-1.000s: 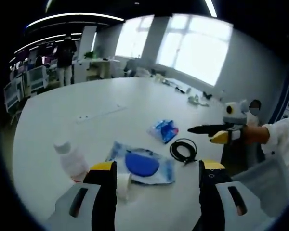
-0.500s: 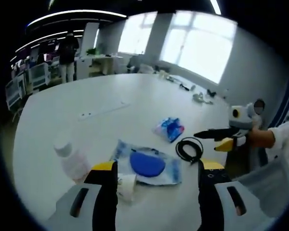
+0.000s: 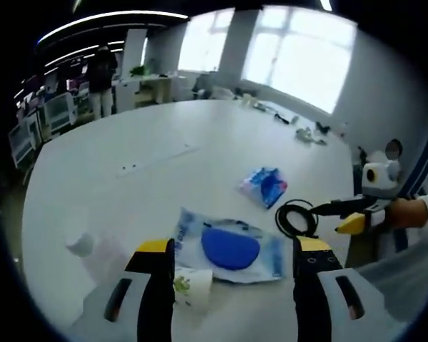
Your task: Arrange the tabletop items into an orderly group along one side of the table until the central work area is clear of visible clutter.
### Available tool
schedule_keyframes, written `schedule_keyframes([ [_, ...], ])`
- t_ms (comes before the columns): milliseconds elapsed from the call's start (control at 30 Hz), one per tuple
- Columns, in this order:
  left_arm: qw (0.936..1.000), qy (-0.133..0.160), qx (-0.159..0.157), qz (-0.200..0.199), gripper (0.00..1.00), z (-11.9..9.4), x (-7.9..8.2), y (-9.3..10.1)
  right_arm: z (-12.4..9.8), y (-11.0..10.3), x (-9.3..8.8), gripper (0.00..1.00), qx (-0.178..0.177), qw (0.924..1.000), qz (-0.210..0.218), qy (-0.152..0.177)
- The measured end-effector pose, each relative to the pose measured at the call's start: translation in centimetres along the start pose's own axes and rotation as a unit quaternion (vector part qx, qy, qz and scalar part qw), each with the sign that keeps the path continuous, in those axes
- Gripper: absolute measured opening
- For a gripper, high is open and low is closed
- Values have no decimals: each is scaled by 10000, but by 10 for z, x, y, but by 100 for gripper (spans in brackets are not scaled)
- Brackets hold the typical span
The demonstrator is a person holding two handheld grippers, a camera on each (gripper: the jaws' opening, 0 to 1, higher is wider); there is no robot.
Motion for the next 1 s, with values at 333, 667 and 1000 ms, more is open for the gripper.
schedule_keyframes([
  [333,9995,-283,133,-32,62,19,1,-5,-1,1,-20,62,-53,9995,273,-129],
  [667,9978,-580,325,-17,61,46,6,-8,9,-2,-33,61,-52,9983,471,-336],
  [1000,9953,-862,434,-87,63,69,4,-10,20,-4,-46,59,25,9962,720,-485],
])
Point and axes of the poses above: the point that each gripper's makers call its tool centre point, and the gripper's own axes: z roughly forward along the fingers, y roughly to its right, x roughly out of its top, the point moved 9 cm from there along -z, roughly backward along the fingers, and after that the axes turned 11 degrees about x, right-handed, at the moved point
